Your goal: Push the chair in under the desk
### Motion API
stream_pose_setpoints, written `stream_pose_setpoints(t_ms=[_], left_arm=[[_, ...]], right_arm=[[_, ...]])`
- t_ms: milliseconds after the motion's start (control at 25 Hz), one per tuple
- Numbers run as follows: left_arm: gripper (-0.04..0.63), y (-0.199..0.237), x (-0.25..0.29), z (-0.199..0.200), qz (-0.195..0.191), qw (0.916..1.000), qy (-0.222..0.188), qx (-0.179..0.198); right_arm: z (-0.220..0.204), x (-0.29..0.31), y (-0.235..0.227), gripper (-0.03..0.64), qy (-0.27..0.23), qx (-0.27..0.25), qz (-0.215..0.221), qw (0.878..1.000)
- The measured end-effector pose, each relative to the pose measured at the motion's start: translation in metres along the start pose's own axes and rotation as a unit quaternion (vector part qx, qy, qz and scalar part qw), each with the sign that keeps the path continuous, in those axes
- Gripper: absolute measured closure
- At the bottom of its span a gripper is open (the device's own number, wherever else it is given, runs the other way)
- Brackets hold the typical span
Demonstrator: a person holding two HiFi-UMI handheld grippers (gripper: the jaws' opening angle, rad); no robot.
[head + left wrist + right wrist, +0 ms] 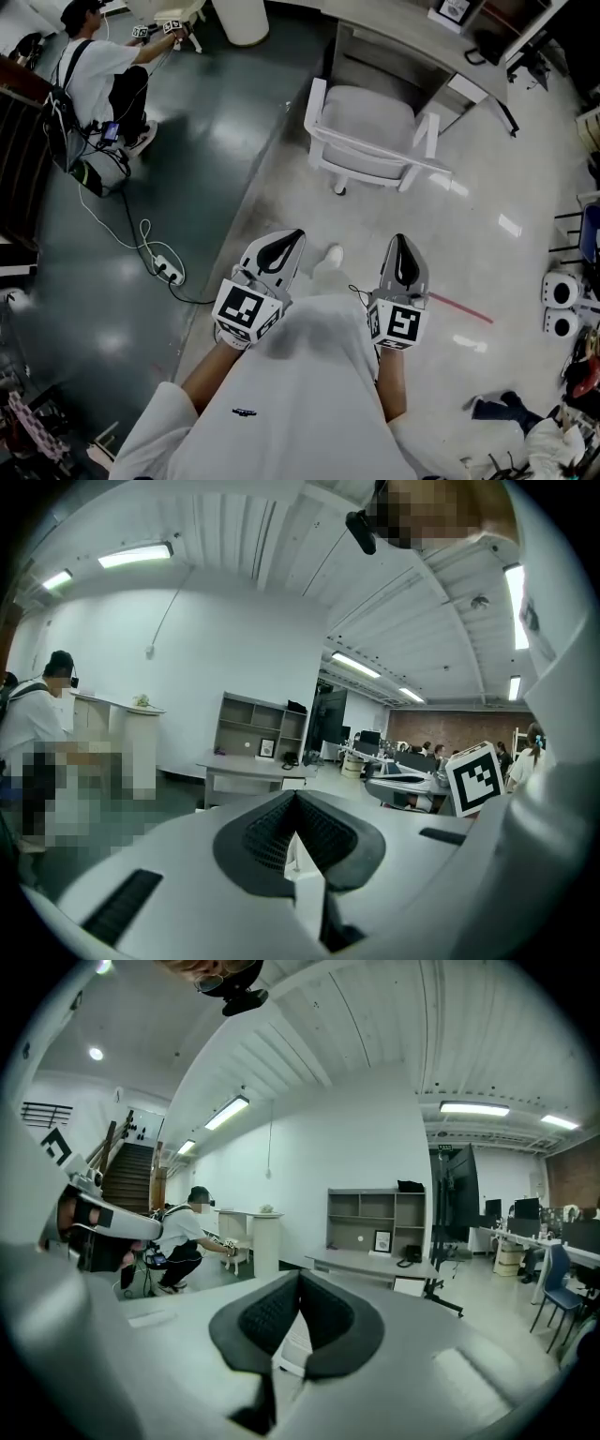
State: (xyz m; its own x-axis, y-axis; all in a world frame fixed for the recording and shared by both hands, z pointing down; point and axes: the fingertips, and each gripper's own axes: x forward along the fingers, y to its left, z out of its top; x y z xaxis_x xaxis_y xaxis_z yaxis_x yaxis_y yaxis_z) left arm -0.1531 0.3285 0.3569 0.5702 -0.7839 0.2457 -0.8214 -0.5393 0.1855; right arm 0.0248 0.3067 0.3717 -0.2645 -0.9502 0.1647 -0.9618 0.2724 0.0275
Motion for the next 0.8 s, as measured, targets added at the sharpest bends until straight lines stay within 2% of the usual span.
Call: stream_pose_setpoints(t_ms=[280,480,800], left_arm=[[0.589,0.009,0.091,0.032,0.010,0.9998,0.007,0.013],[0.589,0.007,0.130,0.040,0.009,0.9998,0.012,0.011],[0.589,0.028,0.189,0.048,-0.021,0.9988,0.042,0.015]], right_arm=[[0.012,0.073,-0.050,0.604,-0.001,0.000,0.030,1.000],[0.012,0.100,-0.077,0.604,0.006,-0.006,0.034,0.999],[0.017,0.143,-0.099,0.604,0.020,-0.017,0.037,0.999]])
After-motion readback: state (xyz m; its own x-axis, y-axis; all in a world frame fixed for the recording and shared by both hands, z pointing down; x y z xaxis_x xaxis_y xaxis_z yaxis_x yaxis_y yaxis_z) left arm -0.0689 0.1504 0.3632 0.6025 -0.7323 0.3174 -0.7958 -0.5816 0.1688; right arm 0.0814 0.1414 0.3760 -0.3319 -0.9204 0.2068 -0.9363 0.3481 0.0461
